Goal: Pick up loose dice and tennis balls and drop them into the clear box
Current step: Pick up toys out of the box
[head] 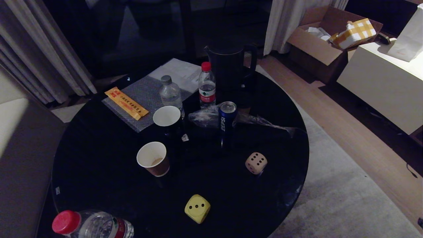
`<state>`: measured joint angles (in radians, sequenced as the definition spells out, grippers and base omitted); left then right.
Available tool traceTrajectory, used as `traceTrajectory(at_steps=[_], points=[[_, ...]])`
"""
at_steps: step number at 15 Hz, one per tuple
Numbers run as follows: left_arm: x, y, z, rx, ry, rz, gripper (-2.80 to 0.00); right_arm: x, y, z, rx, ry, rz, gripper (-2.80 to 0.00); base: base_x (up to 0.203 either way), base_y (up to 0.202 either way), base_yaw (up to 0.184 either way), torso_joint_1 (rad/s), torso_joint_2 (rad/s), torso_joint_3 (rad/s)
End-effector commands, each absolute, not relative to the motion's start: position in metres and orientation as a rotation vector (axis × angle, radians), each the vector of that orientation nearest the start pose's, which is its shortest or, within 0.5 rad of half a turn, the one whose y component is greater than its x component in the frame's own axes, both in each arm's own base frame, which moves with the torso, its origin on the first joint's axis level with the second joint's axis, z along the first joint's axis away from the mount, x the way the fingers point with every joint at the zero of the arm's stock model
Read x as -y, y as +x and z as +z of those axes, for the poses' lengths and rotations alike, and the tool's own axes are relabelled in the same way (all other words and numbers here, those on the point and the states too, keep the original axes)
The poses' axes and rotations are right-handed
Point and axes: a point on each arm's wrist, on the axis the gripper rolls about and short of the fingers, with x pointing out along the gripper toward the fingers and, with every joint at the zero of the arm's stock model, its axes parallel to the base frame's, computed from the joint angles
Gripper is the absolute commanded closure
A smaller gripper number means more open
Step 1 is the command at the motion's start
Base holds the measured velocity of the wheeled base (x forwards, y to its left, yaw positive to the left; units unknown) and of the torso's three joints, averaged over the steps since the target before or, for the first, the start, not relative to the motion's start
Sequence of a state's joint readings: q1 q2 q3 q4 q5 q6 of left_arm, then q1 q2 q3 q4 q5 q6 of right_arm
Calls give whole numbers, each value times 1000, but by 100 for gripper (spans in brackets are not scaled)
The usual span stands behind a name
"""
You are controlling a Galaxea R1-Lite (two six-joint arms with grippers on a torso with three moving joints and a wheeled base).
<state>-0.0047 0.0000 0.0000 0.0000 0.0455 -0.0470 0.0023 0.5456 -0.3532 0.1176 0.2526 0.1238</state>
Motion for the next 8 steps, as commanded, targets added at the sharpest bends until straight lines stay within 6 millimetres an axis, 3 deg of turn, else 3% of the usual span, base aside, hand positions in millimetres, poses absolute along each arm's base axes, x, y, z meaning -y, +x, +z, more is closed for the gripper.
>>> traceTrajectory(at_steps=[1, 4, 8], points=[[-1, -23, 75, -2, -47, 41, 0, -7, 81, 163, -504, 196, 263, 0, 0, 0, 0, 0, 0, 0], [-1, -23, 75, -2, -47, 41, 0, -21, 140, 161, -551, 260, 354, 0, 0, 0, 0, 0, 0, 0], [-1, -23, 75, -2, -47, 41, 0, -66, 202, 176, -537, 308, 524, 0, 0, 0, 0, 0, 0, 0]])
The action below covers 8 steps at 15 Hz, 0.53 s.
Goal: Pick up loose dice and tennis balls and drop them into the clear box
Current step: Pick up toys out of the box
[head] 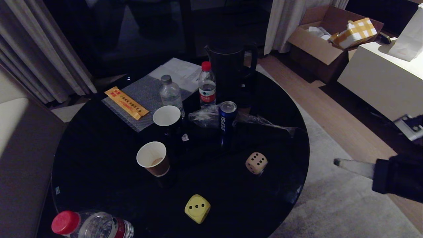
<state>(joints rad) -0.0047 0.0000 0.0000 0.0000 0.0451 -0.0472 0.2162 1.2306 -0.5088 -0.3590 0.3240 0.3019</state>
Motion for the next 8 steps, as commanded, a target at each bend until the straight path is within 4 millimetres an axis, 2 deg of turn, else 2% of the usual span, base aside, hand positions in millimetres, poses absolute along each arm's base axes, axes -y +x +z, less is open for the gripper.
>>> traceTrajectory(at_steps=[1, 5, 6, 8], points=[[-1, -23, 75, -2, -47, 41, 0, -76, 211, 176, -543, 301, 557, 0, 0, 0, 0, 0, 0, 0], [-1, -23, 75, -2, -47, 41, 0, -99, 231, 163, -594, 244, 617, 0, 0, 0, 0, 0, 0, 0], [-1, -23, 75, -2, -47, 41, 0, -103, 234, 158, -613, 236, 622, -280, 0, 0, 0, 0, 0, 0], [-1, -23, 75, -2, -47, 41, 0, -107, 242, 149, -639, 221, 612, -280, 0, 0, 0, 0, 0, 0]])
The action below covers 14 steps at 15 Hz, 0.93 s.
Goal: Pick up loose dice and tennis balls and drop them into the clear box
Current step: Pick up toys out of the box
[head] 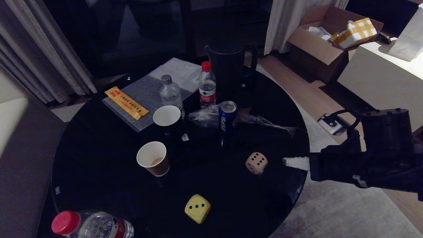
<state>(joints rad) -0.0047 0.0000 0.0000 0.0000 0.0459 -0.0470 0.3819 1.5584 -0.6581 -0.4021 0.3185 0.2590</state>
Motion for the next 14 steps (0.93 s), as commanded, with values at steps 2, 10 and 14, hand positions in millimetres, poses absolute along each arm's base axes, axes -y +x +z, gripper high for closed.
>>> traceTrajectory(at_steps=[2, 10, 14], points=[[-1, -23, 75, -2, -47, 41, 0, -111, 250, 149, -621, 174, 626, -280, 0, 0, 0, 0, 0, 0], [-1, -23, 75, -2, -47, 41, 0, -127, 273, 118, -427, -185, 753, -280, 0, 0, 0, 0, 0, 0], [-1, -23, 75, -2, -47, 41, 0, -136, 286, 97, -378, -251, 781, -280, 0, 0, 0, 0, 0, 0]])
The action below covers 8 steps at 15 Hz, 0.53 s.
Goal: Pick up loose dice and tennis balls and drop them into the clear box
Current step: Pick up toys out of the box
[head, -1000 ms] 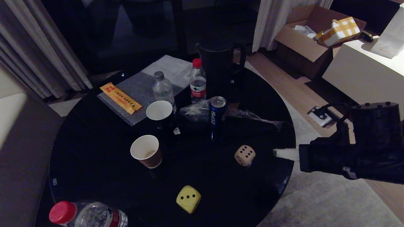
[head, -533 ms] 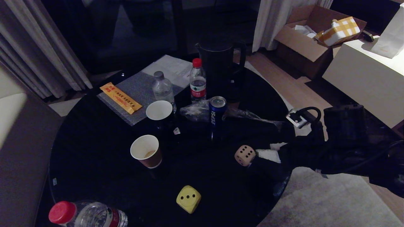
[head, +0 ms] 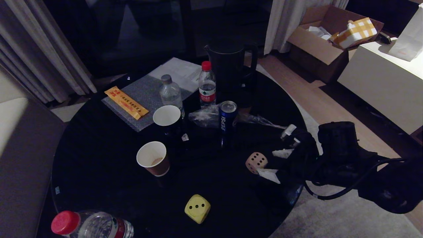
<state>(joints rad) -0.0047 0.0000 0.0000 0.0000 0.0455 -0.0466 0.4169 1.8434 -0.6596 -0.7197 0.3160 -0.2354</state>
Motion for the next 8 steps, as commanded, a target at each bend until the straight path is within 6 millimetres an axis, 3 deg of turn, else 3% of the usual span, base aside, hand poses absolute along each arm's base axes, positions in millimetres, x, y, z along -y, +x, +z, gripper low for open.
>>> traceTrajectory(at_steps=[1, 8], points=[[-1, -23, 75, -2, -47, 41, 0, -140, 291, 94, -329, -254, 784, -280, 0, 0, 0, 0, 0, 0], [-1, -23, 75, -2, -47, 41, 0, -144, 302, 84, -260, -284, 781, -280, 0, 0, 0, 0, 0, 0]])
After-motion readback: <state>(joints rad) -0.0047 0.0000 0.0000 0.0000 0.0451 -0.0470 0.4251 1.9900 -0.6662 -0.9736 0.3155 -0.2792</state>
